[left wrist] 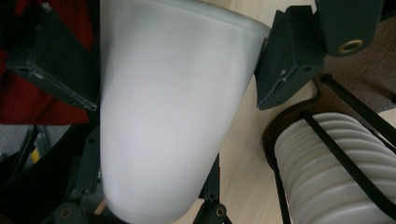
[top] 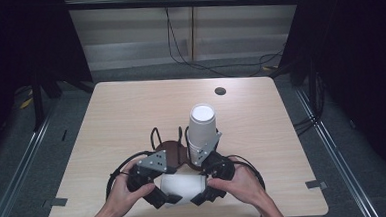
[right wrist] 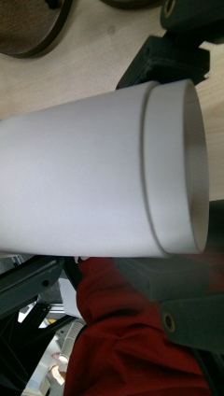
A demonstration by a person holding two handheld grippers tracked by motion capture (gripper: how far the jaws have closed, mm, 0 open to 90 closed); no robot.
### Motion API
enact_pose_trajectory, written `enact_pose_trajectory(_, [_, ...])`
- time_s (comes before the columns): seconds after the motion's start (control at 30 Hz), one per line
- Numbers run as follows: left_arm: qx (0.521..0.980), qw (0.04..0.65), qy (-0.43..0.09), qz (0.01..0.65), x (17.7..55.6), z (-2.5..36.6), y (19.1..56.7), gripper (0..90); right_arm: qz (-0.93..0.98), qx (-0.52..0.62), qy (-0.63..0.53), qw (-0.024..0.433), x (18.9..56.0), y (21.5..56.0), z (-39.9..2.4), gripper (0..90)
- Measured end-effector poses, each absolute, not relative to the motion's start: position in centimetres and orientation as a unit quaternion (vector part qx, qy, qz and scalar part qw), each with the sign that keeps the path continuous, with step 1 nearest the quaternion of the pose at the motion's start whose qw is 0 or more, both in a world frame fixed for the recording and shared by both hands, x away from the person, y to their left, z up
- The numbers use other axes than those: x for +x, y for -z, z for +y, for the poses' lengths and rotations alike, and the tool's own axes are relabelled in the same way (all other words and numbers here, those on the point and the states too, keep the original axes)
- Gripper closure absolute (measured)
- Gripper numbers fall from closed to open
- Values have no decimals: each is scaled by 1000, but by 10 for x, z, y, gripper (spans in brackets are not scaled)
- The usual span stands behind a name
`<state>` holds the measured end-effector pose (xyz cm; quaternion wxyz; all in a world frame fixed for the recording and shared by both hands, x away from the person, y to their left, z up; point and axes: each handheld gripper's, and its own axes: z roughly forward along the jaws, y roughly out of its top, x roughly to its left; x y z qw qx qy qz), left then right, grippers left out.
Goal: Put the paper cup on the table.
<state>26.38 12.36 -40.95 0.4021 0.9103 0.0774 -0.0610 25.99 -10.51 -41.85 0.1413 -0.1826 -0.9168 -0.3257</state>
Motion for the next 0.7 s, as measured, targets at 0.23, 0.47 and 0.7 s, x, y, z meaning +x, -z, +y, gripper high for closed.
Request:
enact_pose_trajectory(0.23, [889,440,66,107,265,131,407,158,-914,-193,330,137,261,421,-109,251])
enact_pose_trajectory(0.47, [872,467,36,141,266,144,404,160,-910,-206,331,141,262,423,-114,250])
enact_pose_trajectory(0.7, [876,457,29,150,265,152,406,160,-909,-213,332,139,263,425,-121,248])
